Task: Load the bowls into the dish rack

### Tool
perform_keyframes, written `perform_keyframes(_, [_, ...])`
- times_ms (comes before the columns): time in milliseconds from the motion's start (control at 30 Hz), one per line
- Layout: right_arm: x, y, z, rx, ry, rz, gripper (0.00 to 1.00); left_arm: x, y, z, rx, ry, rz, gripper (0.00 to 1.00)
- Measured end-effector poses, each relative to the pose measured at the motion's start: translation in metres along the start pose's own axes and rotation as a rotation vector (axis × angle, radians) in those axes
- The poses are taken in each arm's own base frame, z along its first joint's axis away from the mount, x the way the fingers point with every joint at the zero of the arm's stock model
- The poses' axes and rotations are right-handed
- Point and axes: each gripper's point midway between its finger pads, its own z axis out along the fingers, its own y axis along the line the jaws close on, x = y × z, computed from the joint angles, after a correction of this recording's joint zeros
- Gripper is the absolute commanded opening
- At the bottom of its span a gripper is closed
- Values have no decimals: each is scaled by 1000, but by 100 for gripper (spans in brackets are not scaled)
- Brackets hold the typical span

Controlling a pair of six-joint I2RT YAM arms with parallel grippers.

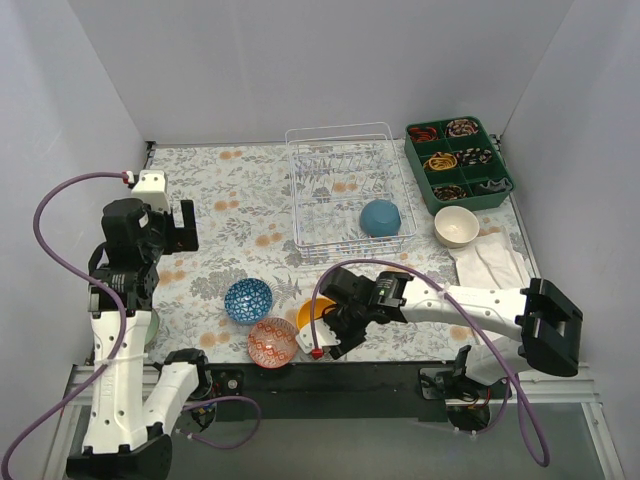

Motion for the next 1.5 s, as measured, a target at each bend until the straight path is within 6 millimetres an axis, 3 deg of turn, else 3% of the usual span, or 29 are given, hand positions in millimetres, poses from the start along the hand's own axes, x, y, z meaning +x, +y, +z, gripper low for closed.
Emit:
perform_keyframes(300, [-1,0,9,0,12,-22,50,1,7,1,-17,-5,-17,93])
perform_keyframes(567, [1,-5,12,16,21,-27,42,1,7,4,-13,-9,-20,93])
perform_keyframes(733, [1,-4,13,20,28,-33,31,0,3,6,7,-8,-21,93])
perform_keyframes(900, [4,-3,14,22,43,-34,33,-1,-3,12,40,-4,-30,93])
perform_keyframes(1067, [14,-1,17,29,74,-34,23,-3,-8,16,72,4,-40,93])
perform_keyframes(1167, [22,1,19,31,99,-34,25,-8,-10,16,85,-6,-41,93])
perform_keyframes(1333, [27,0,19,41,122,-44,4,-22,-13,12,104,-36,-39,92])
perform_keyframes(1500, [31,-2,7,56,174,-22,1,-41,-17,7,138,-87,-25,87])
